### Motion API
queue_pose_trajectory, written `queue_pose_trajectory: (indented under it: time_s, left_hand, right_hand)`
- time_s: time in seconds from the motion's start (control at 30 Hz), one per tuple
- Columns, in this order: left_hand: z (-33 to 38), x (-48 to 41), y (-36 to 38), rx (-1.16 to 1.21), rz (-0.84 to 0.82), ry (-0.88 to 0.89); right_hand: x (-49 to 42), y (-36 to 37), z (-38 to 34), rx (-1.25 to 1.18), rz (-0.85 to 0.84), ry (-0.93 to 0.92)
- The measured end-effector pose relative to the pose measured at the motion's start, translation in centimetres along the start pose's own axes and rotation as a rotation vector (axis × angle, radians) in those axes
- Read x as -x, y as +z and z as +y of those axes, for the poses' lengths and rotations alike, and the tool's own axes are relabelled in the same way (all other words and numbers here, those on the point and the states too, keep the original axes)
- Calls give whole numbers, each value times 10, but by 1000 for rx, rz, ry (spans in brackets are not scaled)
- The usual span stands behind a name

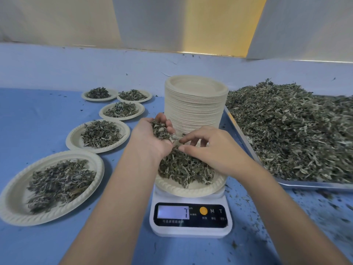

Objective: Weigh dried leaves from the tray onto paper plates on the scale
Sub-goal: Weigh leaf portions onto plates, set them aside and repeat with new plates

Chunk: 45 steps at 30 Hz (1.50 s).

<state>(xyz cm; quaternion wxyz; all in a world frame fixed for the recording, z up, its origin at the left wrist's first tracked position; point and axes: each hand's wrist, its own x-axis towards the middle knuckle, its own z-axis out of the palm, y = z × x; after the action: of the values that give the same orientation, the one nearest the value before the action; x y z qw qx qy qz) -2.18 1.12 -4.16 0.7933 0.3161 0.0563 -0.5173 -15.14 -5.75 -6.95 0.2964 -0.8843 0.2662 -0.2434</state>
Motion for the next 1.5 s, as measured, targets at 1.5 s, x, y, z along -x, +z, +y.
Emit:
queue_pose_trajectory:
  time_s: [1.5]
  left_hand:
    - [-154, -27, 99, -521, -419, -386]
  right_hand:
    - [2, -61, 79, -590, 922, 563]
